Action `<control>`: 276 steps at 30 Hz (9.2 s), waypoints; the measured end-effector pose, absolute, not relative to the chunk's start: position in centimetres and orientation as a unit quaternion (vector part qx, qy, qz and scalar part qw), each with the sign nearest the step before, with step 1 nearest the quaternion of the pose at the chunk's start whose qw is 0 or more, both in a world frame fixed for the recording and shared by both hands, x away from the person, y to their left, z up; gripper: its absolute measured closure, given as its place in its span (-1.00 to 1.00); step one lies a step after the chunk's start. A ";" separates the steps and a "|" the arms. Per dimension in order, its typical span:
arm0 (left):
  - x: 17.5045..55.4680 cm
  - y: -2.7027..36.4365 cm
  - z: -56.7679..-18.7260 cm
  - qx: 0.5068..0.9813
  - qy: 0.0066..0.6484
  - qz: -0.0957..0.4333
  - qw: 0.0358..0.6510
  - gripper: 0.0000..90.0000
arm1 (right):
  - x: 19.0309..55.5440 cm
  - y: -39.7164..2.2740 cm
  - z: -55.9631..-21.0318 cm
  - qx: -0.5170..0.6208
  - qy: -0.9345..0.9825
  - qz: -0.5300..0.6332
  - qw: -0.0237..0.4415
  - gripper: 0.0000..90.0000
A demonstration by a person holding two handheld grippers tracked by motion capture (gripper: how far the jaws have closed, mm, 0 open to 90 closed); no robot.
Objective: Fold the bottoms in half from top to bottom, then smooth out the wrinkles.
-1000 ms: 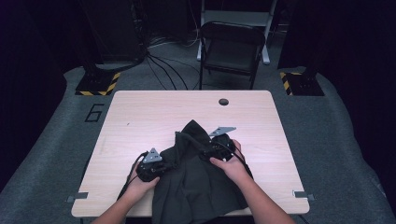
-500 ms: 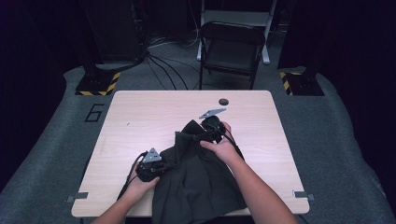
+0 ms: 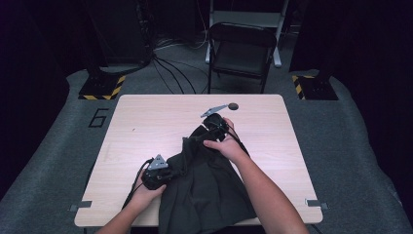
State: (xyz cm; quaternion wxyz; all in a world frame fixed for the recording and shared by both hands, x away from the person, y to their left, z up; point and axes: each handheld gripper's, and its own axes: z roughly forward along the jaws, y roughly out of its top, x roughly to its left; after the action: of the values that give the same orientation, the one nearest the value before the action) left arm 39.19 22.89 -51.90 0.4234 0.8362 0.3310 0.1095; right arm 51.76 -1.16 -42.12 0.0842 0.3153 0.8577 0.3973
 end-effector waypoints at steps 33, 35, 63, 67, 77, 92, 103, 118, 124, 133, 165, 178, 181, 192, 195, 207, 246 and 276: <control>39.0 23.5 -51.4 0.812 0.361 0.082 0.450 0.63 | 50.0 -0.8 -43.5 0.262 0.897 0.350 0.064 0.73; 38.8 23.8 -50.9 0.805 0.367 0.073 0.461 0.46 | 49.9 -1.0 -43.3 0.271 0.894 0.352 0.065 0.73; 42.4 25.1 -46.3 0.782 0.418 0.121 0.446 0.12 | 48.2 -3.5 -42.0 0.264 0.884 0.380 0.073 0.73; 43.0 25.0 -46.8 0.787 0.422 0.105 0.436 0.47 | 47.9 -4.2 -41.8 0.267 0.883 0.379 0.078 0.73; 44.3 25.7 -42.3 0.775 0.408 0.150 0.458 0.93 | 47.8 -6.3 -41.5 0.272 0.878 0.382 0.094 0.73; 47.3 24.6 -37.0 0.760 0.401 0.167 0.484 1.00 | 48.0 -8.1 -39.3 0.265 0.877 0.387 0.106 0.75; 47.6 23.4 -39.9 0.781 0.402 0.158 0.450 0.82 | 47.5 -8.4 -39.4 0.266 0.876 0.386 0.111 0.76; 47.3 22.7 -40.1 0.788 0.397 0.144 0.448 0.47 | 48.5 -8.2 -38.7 0.271 0.871 0.387 0.133 0.78; 47.5 22.8 -40.3 0.786 0.402 0.142 0.447 0.42 | 49.6 -7.5 -38.3 0.284 0.866 0.389 0.136 0.78; 47.5 23.1 -40.2 0.786 0.400 0.143 0.450 0.40 | 50.9 -5.8 -37.2 0.288 0.867 0.382 0.141 0.79; 46.0 24.1 -39.7 0.773 0.410 0.151 0.461 0.19 | 41.3 -12.2 -39.6 0.180 0.879 0.422 0.129 0.78; 45.5 20.8 -37.6 0.782 0.374 0.138 0.479 0.11 | 39.1 -12.8 -42.5 0.199 0.882 0.415 0.101 0.77; 45.5 19.5 -36.7 0.786 0.361 0.133 0.484 0.08 | 39.0 -12.7 -42.5 0.203 0.881 0.415 0.101 0.77; 47.6 15.7 -36.7 0.813 0.343 0.120 0.456 0.21 | 38.9 -13.2 -42.6 0.207 0.878 0.420 0.101 0.76; 47.5 15.8 -37.1 0.821 0.336 0.116 0.448 0.49 | 39.0 -13.6 -42.7 0.212 0.875 0.424 0.101 0.76; 46.1 16.2 -36.3 0.813 0.327 0.128 0.464 0.91 | 40.5 -16.2 -40.7 0.265 0.850 0.433 0.143 0.76; 48.8 18.8 -33.0 0.798 0.342 0.169 0.466 0.91 | 47.8 -13.1 -35.8 0.268 0.862 0.396 0.167 0.74; 42.7 19.9 -36.4 0.847 0.276 0.081 0.447 0.91 | 43.8 -13.4 -38.8 0.217 0.901 0.364 0.096 0.73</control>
State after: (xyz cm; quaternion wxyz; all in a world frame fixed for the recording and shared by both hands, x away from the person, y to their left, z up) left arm 42.74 19.92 -36.39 0.4475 0.8467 0.2763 0.0808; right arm 43.79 -13.38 -38.83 0.0964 0.2166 0.9005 0.3644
